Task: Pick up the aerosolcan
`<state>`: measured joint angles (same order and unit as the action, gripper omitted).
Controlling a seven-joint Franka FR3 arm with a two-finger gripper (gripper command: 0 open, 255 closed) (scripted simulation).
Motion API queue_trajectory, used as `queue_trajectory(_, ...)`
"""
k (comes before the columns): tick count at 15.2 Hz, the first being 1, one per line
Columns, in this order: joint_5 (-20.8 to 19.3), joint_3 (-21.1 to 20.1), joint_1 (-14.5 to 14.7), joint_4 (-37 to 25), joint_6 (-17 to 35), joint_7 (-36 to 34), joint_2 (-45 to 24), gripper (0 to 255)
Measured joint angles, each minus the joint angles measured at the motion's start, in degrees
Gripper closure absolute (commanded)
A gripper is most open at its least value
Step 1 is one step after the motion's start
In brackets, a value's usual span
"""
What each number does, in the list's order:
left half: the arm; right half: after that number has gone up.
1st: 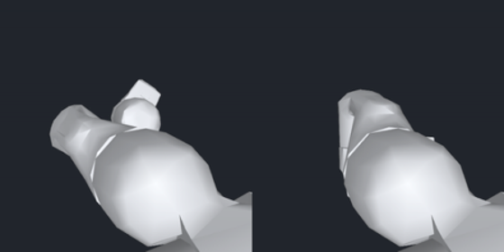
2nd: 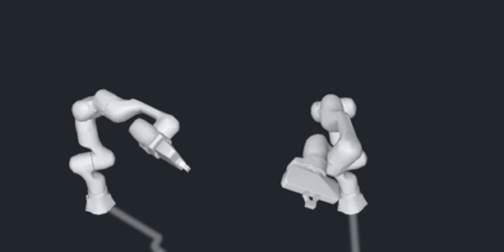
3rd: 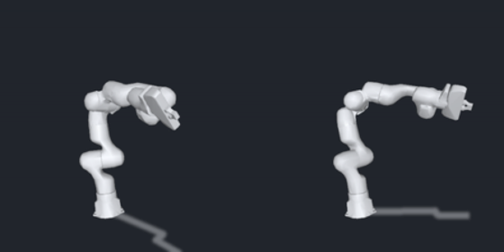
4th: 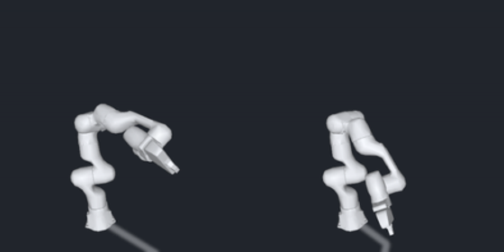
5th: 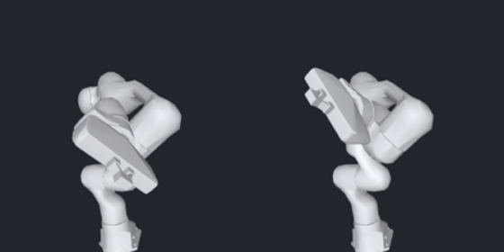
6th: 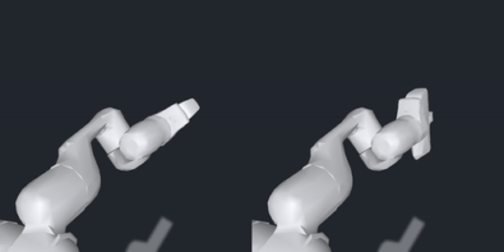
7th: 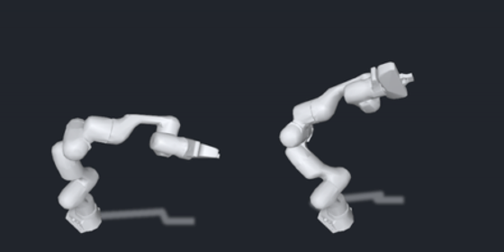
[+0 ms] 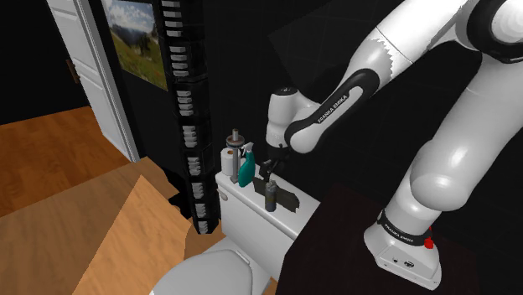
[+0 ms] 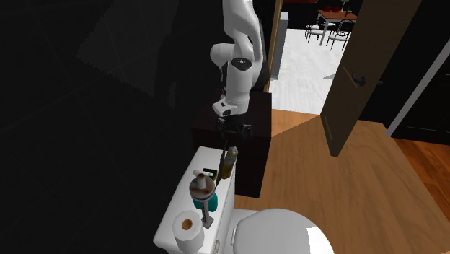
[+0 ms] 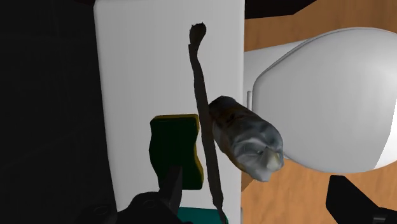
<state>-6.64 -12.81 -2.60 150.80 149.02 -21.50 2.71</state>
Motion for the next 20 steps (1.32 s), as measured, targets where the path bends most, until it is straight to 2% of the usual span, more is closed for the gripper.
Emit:
queue_trajectory(9,-8.3,1.2,0.2,-1.2,8.1,-7.1,-10.6,0)
queue_trajectory(10,-8.6,1.3,0.2,-1.2,8.3,-7.4,-10.9,255)
queue_trajectory(20,-8.9,1.4,0.3,-1.3,8.7,-7.7,-11.2,255)
